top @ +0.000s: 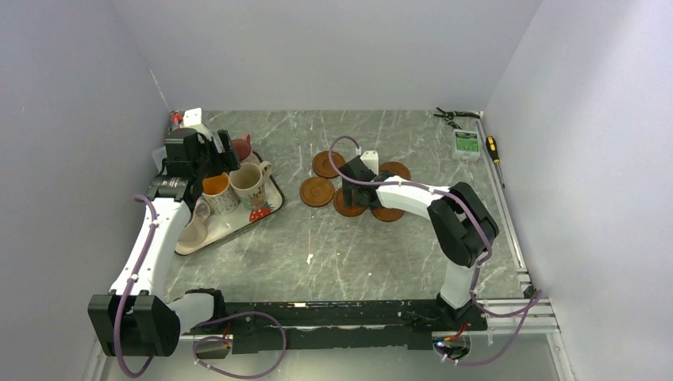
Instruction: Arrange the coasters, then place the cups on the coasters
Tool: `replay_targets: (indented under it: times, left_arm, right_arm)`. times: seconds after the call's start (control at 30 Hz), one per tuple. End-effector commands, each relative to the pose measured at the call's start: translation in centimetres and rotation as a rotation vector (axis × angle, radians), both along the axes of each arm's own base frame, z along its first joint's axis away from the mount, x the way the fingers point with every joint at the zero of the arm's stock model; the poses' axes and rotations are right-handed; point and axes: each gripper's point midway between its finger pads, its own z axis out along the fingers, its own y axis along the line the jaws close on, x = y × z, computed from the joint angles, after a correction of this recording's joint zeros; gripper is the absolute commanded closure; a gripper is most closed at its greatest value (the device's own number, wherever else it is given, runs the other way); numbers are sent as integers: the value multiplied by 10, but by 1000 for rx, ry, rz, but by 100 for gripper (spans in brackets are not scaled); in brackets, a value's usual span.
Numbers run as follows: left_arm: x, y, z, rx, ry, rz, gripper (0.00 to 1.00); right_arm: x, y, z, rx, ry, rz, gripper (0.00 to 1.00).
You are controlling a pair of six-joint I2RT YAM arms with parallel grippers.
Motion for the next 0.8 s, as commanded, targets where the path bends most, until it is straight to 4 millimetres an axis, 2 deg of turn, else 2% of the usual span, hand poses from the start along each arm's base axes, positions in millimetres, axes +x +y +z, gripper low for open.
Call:
replay_targets:
  times: [0.0, 0.2, 0.47, 0.77]
  left_arm:
    - [1, 1, 11, 6, -31, 2, 6]
    - [1, 0, 11, 6, -30, -1, 6]
    - [1, 0, 11, 4, -29, -3, 6]
    - [1, 1, 11, 6, -29, 1, 6]
  right_arm:
    - [16, 4, 8, -1, -39, -27, 8]
    - [20, -1, 4, -47, -42, -57, 8]
    - [14, -18, 0, -105, -43, -89, 8]
    - [11, -24, 3, -114, -52, -106, 8]
